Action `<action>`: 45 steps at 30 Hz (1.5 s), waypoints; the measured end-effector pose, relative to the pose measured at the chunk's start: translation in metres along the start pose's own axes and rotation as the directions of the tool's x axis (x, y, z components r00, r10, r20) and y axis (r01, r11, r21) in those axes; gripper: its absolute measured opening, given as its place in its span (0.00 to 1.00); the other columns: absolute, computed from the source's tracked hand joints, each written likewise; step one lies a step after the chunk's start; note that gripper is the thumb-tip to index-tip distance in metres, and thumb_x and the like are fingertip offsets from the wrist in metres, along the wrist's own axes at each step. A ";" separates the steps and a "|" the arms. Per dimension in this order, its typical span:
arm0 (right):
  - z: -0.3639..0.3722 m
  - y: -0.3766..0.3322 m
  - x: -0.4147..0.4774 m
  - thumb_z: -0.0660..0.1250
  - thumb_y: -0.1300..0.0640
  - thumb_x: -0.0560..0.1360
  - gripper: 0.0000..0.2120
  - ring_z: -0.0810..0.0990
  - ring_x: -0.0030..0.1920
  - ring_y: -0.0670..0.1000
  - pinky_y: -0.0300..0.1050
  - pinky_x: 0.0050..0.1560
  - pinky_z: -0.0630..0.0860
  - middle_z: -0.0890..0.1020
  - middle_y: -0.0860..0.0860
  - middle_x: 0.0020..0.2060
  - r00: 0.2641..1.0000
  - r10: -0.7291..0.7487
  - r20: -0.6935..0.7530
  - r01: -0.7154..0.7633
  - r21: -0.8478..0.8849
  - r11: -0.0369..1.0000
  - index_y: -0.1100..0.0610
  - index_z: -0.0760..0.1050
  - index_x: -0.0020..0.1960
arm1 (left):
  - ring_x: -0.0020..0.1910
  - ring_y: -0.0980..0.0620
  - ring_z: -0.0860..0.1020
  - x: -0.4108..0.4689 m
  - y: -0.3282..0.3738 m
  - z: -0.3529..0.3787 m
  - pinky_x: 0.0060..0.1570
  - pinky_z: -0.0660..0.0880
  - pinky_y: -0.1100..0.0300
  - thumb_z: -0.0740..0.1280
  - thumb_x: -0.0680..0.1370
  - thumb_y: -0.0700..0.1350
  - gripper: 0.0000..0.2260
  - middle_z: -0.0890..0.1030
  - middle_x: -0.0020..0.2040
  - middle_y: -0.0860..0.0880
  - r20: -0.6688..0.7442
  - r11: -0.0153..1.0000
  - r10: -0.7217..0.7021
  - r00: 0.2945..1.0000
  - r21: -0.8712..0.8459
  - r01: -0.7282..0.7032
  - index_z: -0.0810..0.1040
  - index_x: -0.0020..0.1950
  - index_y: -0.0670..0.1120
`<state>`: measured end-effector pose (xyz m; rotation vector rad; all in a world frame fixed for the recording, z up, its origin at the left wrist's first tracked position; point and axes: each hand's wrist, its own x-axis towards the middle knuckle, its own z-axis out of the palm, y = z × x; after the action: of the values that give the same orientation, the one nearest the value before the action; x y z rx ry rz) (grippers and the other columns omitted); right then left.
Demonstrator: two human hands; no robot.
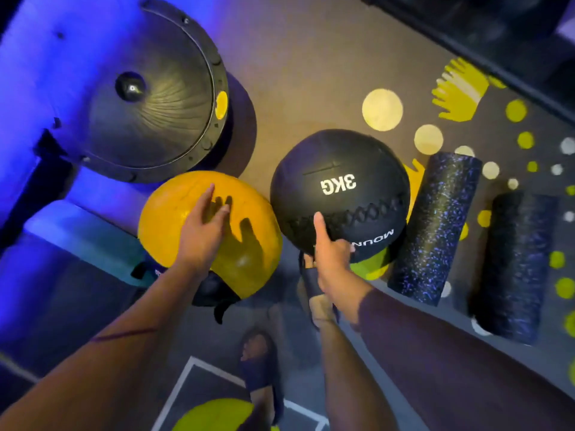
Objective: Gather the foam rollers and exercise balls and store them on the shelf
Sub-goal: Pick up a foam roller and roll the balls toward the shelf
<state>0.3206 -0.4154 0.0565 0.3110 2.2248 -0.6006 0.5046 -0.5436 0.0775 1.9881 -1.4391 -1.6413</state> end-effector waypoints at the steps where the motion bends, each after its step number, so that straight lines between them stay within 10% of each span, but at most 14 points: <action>1: 0.005 -0.013 -0.006 0.64 0.28 0.73 0.53 0.74 0.68 0.65 0.56 0.67 0.72 0.74 0.65 0.69 0.998 -0.001 -0.056 -0.001 -0.046 0.999 0.71 0.58 0.77 | 0.72 0.51 0.71 -0.005 -0.004 -0.009 0.68 0.68 0.57 0.67 0.82 0.50 0.24 0.71 0.75 0.51 -0.164 0.999 0.028 0.986 -0.011 -0.030 0.68 0.78 0.54; 4: 0.003 -0.049 -0.027 0.62 0.35 0.79 0.44 0.73 0.68 0.65 0.57 0.65 0.71 0.75 0.64 0.70 0.973 -0.230 -0.014 0.224 -0.185 0.957 0.59 0.49 0.82 | 0.76 0.41 0.66 -0.030 -0.046 -0.041 0.75 0.64 0.46 0.69 0.80 0.49 0.27 0.68 0.76 0.39 -0.328 0.941 0.018 0.945 0.326 0.095 0.67 0.77 0.45; 6: -0.004 -0.085 -0.027 0.62 0.37 0.80 0.39 0.69 0.72 0.62 0.55 0.68 0.68 0.69 0.59 0.75 0.889 -0.439 0.129 0.457 -0.199 0.867 0.49 0.50 0.83 | 0.77 0.32 0.59 -0.041 -0.071 -0.056 0.76 0.59 0.40 0.72 0.74 0.60 0.39 0.61 0.76 0.31 -0.327 0.860 -0.244 0.913 0.362 0.360 0.63 0.79 0.44; 9: -0.011 -0.138 0.011 0.59 0.42 0.83 0.33 0.53 0.81 0.53 0.56 0.80 0.52 0.54 0.53 0.82 0.670 -0.658 0.343 0.742 -0.312 0.593 0.53 0.55 0.82 | 0.80 0.32 0.51 -0.036 -0.065 -0.061 0.78 0.53 0.37 0.61 0.68 0.79 0.51 0.50 0.80 0.32 -0.251 0.757 -0.591 0.767 0.155 0.634 0.60 0.81 0.47; 14: -0.033 -0.181 0.063 0.59 0.51 0.84 0.25 0.58 0.80 0.55 0.56 0.79 0.54 0.59 0.56 0.80 0.401 -0.784 0.475 0.890 -0.403 0.211 0.58 0.64 0.79 | 0.79 0.38 0.60 -0.028 -0.043 -0.023 0.75 0.59 0.35 0.57 0.61 0.84 0.59 0.56 0.82 0.43 -0.167 0.781 -0.624 0.764 -0.172 0.601 0.57 0.82 0.48; 18: -0.053 -0.115 0.070 0.60 0.50 0.83 0.25 0.66 0.75 0.62 0.58 0.74 0.64 0.63 0.59 0.79 0.578 -0.717 0.389 0.794 -0.471 0.384 0.62 0.68 0.75 | 0.82 0.45 0.51 -0.047 0.016 0.048 0.77 0.50 0.34 0.53 0.72 0.74 0.39 0.56 0.83 0.52 0.064 0.932 -0.356 0.932 0.100 0.349 0.64 0.79 0.55; 21: -0.073 -0.038 0.046 0.60 0.52 0.84 0.21 0.71 0.71 0.64 0.55 0.68 0.66 0.71 0.65 0.72 0.857 -0.403 0.320 0.514 -0.567 0.644 0.64 0.70 0.71 | 0.68 0.55 0.75 -0.051 0.076 0.106 0.72 0.65 0.46 0.64 0.80 0.61 0.20 0.80 0.65 0.57 0.296 0.938 -0.180 0.938 -0.235 0.254 0.83 0.63 0.50; 23: -0.080 -0.005 0.022 0.60 0.52 0.84 0.18 0.76 0.66 0.65 0.54 0.61 0.70 0.77 0.67 0.65 0.927 -0.147 0.345 0.327 -0.548 0.770 0.65 0.72 0.66 | 0.56 0.52 0.84 -0.048 0.100 0.129 0.62 0.76 0.51 0.65 0.81 0.55 0.14 0.87 0.52 0.50 0.080 0.914 -0.164 0.983 -0.363 0.182 0.87 0.51 0.48; 26: -0.091 0.015 -0.009 0.57 0.45 0.81 0.28 0.73 0.72 0.57 0.48 0.70 0.69 0.72 0.57 0.74 0.794 -0.240 0.558 0.568 -0.543 0.618 0.59 0.67 0.76 | 0.55 0.48 0.82 -0.037 0.103 0.128 0.60 0.77 0.49 0.62 0.82 0.49 0.11 0.86 0.54 0.47 -0.195 0.993 -0.103 0.975 -0.069 0.091 0.84 0.56 0.49; 29: -0.099 -0.002 -0.006 0.51 0.42 0.78 0.32 0.69 0.76 0.54 0.57 0.72 0.69 0.63 0.52 0.79 0.571 -0.407 0.713 0.821 -0.500 0.274 0.55 0.65 0.78 | 0.61 0.45 0.80 -0.045 0.083 0.103 0.66 0.74 0.50 0.63 0.82 0.47 0.15 0.82 0.63 0.45 -0.147 0.982 -0.176 0.973 0.042 0.184 0.78 0.67 0.47; 34: -0.096 -0.084 -0.006 0.57 0.49 0.84 0.30 0.69 0.74 0.62 0.57 0.70 0.68 0.59 0.57 0.80 0.727 -0.284 0.626 0.686 -0.687 0.240 0.58 0.53 0.81 | 0.59 0.49 0.82 -0.097 0.046 0.028 0.62 0.75 0.56 0.65 0.82 0.41 0.17 0.80 0.65 0.50 -0.096 0.970 -0.148 0.984 0.182 0.163 0.75 0.72 0.47; 38: -0.081 -0.115 -0.041 0.58 0.51 0.83 0.27 0.71 0.72 0.61 0.55 0.70 0.69 0.68 0.58 0.76 0.665 -0.336 0.667 0.738 -0.657 0.154 0.58 0.59 0.79 | 0.56 0.45 0.83 -0.133 -0.001 -0.038 0.59 0.77 0.52 0.66 0.80 0.40 0.17 0.84 0.59 0.46 -0.174 0.915 -0.299 0.938 0.228 0.334 0.76 0.69 0.46; 45: -0.007 -0.085 -0.149 0.58 0.52 0.84 0.24 0.72 0.72 0.57 0.49 0.73 0.66 0.72 0.59 0.73 0.543 -0.219 0.810 0.807 -0.576 -0.131 0.61 0.64 0.77 | 0.54 0.38 0.82 -0.198 -0.072 -0.100 0.57 0.77 0.49 0.66 0.80 0.36 0.19 0.83 0.55 0.38 -0.376 0.846 -0.533 0.758 -0.224 0.484 0.74 0.71 0.42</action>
<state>0.3793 -0.4885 0.1998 -1.4837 1.6167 0.5241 0.6434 -0.3983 0.1954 2.6120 -0.6574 -1.2710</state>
